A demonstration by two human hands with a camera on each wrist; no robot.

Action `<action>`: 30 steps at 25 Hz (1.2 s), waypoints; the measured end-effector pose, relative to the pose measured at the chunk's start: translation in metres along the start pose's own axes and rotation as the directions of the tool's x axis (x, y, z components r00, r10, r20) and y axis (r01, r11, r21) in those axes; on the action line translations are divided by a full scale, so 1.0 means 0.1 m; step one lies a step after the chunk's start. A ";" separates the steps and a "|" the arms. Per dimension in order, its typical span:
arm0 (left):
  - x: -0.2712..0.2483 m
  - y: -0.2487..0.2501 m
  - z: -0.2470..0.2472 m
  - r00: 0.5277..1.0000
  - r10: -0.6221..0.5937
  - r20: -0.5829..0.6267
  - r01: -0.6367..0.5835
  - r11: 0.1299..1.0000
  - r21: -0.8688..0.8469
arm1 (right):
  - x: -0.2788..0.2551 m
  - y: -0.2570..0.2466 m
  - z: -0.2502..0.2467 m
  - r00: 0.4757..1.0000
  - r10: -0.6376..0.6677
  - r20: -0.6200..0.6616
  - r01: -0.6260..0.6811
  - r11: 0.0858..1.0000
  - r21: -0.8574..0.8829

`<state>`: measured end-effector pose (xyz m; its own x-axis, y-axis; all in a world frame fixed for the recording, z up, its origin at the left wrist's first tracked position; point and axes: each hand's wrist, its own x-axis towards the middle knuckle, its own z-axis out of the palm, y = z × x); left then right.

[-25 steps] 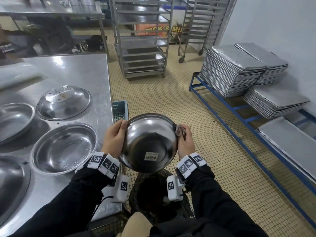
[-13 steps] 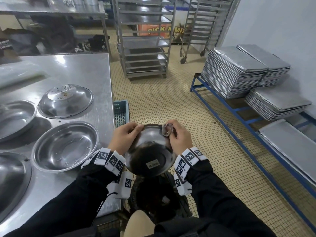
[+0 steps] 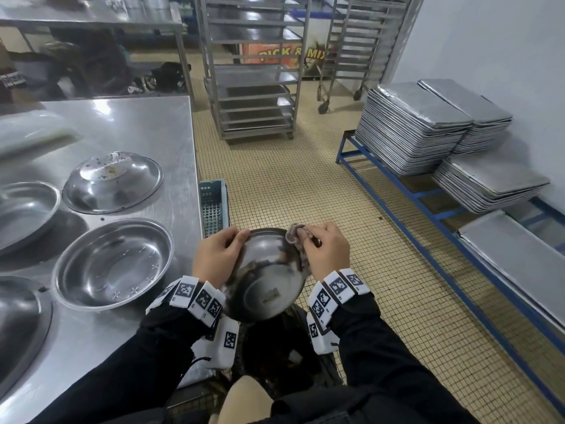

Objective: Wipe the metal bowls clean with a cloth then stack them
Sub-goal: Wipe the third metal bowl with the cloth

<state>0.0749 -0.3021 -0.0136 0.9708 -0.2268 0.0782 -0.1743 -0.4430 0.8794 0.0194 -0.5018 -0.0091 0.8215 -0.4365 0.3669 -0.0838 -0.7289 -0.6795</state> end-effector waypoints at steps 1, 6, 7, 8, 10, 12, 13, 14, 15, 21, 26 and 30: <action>0.01 -0.01 0.00 1.000 -0.010 -0.008 0.010 1.000 -0.012 | -0.02 -0.01 -0.02 1.000 0.012 -0.004 -0.013 1.000 -0.013; 0.02 0.03 0.03 0.998 -0.042 -0.045 0.040 0.997 -0.060 | -0.05 -0.06 -0.16 0.980 0.201 0.004 -0.201 0.979 -0.018; 0.01 0.04 0.04 0.998 -0.038 -0.043 0.035 0.998 -0.057 | -0.06 -0.10 -0.16 0.969 0.246 -0.002 -0.245 0.968 0.047; 0.01 0.06 0.06 0.999 -0.030 -0.041 0.027 0.998 -0.055 | -0.07 -0.16 -0.14 0.961 0.277 -0.008 -0.274 0.955 0.115; 0.00 0.09 0.10 0.999 -0.021 -0.040 0.019 0.999 -0.051 | -0.12 -0.29 -0.08 0.963 0.271 0.001 -0.264 0.938 0.224; 0.01 0.12 0.09 0.998 -0.033 -0.048 0.030 0.997 -0.067 | -0.18 -0.35 -0.02 0.987 0.161 0.014 -0.160 0.963 0.216; 0.02 0.13 0.07 0.998 -0.038 -0.053 0.034 0.997 -0.074 | -0.20 -0.34 0.01 0.997 0.079 0.006 -0.079 0.982 0.173; 0.03 0.13 0.05 0.998 -0.039 -0.059 0.035 0.997 -0.075 | -0.22 -0.30 0.05 1.000 -0.013 -0.015 0.015 0.992 0.125; 0.03 0.12 0.04 0.997 -0.038 -0.061 0.033 0.997 -0.076 | -0.23 -0.25 0.07 0.994 -0.107 -0.035 0.110 0.990 0.091; 0.01 0.07 0.08 0.998 -0.018 -0.053 0.013 0.996 -0.092 | -0.23 -0.08 0.19 0.919 -0.386 0.081 0.386 0.922 0.016; 0.03 0.13 -0.02 0.990 -0.061 -0.129 0.042 0.989 -0.145 | -0.20 -0.13 0.20 0.982 0.029 0.188 -0.062 0.983 0.170; 0.03 0.20 -0.08 0.979 -0.072 -0.191 0.050 0.992 -0.114 | -0.28 -0.11 0.12 0.951 0.172 0.258 -0.237 0.940 0.244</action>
<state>0.0759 -0.3051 0.0080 0.9943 -0.0244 0.1035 -0.1054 -0.3519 0.9301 0.0042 -0.4756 -0.0193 0.9119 -0.4049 0.0680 -0.1357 -0.4534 -0.8809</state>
